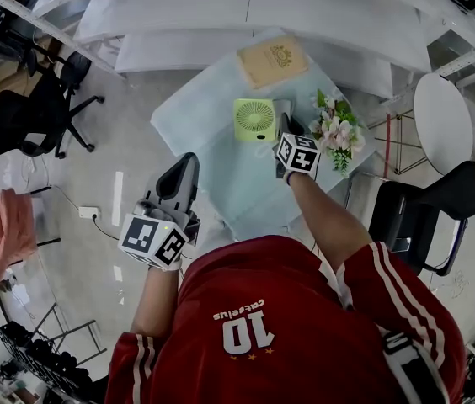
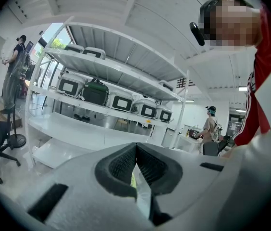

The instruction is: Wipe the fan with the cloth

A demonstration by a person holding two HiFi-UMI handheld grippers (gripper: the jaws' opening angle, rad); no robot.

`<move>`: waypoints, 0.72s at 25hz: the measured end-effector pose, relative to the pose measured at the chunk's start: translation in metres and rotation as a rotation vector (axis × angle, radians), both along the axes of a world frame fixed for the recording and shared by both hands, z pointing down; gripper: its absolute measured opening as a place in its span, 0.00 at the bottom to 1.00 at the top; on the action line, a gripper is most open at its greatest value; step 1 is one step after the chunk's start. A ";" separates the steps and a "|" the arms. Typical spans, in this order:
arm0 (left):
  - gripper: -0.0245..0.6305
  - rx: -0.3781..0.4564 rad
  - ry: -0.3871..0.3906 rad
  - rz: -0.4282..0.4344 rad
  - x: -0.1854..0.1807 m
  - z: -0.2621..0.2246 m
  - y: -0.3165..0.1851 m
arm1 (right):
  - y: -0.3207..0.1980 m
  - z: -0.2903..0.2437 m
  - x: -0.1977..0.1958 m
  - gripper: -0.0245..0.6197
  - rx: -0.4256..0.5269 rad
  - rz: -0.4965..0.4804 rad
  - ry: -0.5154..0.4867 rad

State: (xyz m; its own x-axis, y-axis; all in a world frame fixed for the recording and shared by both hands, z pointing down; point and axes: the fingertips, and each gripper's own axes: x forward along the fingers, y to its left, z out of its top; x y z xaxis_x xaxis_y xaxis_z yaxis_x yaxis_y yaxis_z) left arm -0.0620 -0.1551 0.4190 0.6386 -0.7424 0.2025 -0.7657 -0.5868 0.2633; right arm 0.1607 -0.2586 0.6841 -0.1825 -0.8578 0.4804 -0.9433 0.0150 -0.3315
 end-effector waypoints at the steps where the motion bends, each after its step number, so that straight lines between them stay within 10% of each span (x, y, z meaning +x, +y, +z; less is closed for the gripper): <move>1: 0.04 -0.002 0.001 0.001 0.000 0.000 0.000 | 0.000 0.000 0.001 0.04 0.001 0.004 0.001; 18: 0.04 0.001 0.016 -0.015 -0.008 0.000 0.006 | 0.019 -0.001 0.004 0.04 -0.005 0.018 0.002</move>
